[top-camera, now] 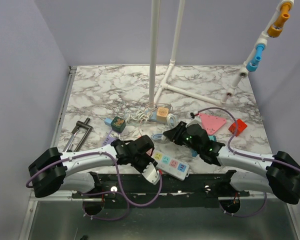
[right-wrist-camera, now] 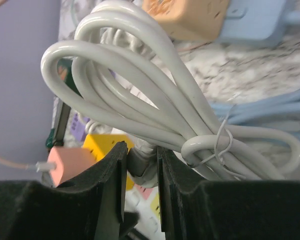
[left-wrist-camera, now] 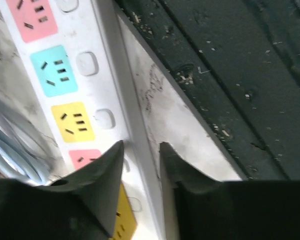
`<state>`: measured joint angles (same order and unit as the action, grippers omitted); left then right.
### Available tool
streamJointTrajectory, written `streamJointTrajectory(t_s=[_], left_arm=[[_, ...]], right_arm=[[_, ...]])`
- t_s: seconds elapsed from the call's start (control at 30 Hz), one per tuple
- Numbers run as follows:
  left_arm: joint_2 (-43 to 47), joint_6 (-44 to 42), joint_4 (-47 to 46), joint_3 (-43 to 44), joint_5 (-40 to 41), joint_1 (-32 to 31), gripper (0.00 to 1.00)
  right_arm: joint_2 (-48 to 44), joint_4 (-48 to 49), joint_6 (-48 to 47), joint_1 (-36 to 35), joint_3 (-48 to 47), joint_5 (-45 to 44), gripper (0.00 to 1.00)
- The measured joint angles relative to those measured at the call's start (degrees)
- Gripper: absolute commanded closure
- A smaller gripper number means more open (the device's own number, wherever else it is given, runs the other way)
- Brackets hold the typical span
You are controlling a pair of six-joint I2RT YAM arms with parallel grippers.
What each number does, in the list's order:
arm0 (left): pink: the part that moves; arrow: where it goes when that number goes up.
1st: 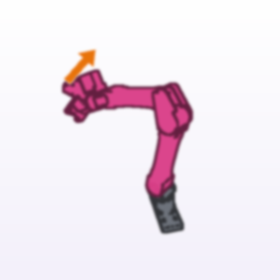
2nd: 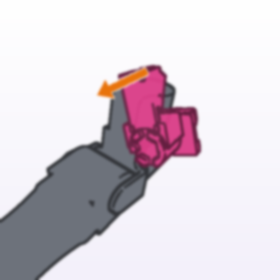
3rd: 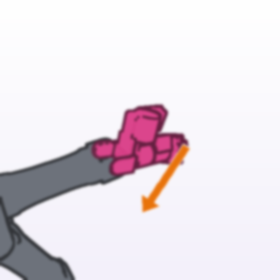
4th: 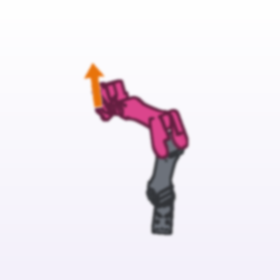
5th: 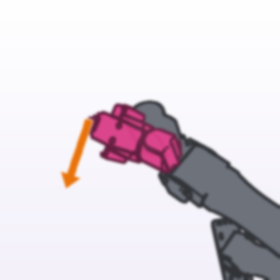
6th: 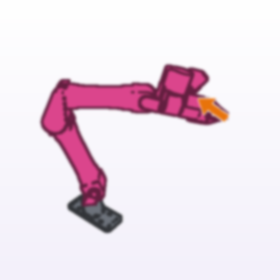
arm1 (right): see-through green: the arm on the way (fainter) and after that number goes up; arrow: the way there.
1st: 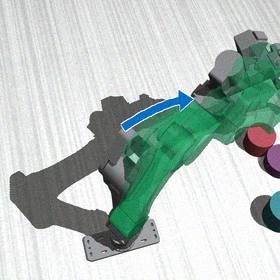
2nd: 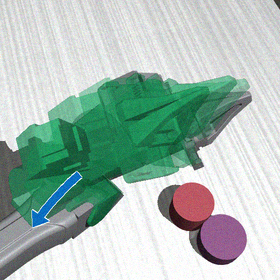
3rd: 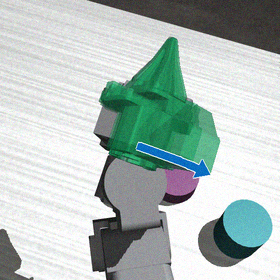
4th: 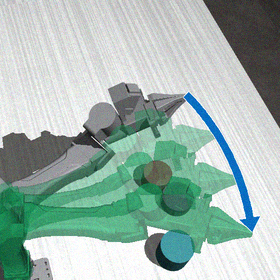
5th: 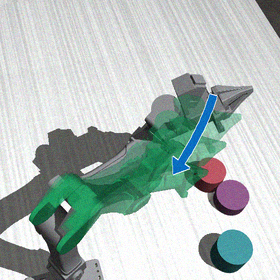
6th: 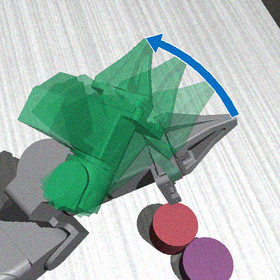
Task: Pull the plug off the socket
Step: Remove the plug from the socket, then place the plug at the corner of the board, then remove the plug from the socket.
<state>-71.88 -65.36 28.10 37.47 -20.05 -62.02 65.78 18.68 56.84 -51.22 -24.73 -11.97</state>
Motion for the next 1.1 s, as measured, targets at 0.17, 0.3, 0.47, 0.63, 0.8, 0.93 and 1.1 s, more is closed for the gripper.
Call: streamJointTrajectory(t_s=[0.17,0.3,0.47,0.63,0.8,0.93,1.1], left_arm=[[4.3,2.5,5.0,0.1,0.2,0.0,0.36],[9.0,5.0,8.2,1.7,0.2,-0.1,0.28],[17.2,9.2,12.0,6.0,0.2,0.0,0.26],[24.1,11.8,15.5,7.1,0.2,4.4,0.25],[26.1,14.5,17.7,6.7,-0.1,15.6,0.25],[27.1,14.5,18.0,3.7,-0.9,21.0,0.25],[29.7,11.1,18.3,-2.3,-2.4,23.0,0.25]], right_arm=[[7.0,-3.8,-2.6,3.9,-4.3,0.2,0.76],[12.0,-5.2,-3.1,3.9,-6.0,1.5,0.27],[9.0,-8.1,-4.7,3.8,-6.2,2.1,0.11],[0.3,-15.6,-7.7,3.3,-8.9,1.2,0.09],[-2.4,-19.7,-11.9,-3.4,-13.6,-0.8,0.08],[0.9,-21.4,-16.4,-11.8,-16.9,-2.3,0.06],[6.0,-21.0,-23.6,-15.4,-17.9,-2.1,0.00]])
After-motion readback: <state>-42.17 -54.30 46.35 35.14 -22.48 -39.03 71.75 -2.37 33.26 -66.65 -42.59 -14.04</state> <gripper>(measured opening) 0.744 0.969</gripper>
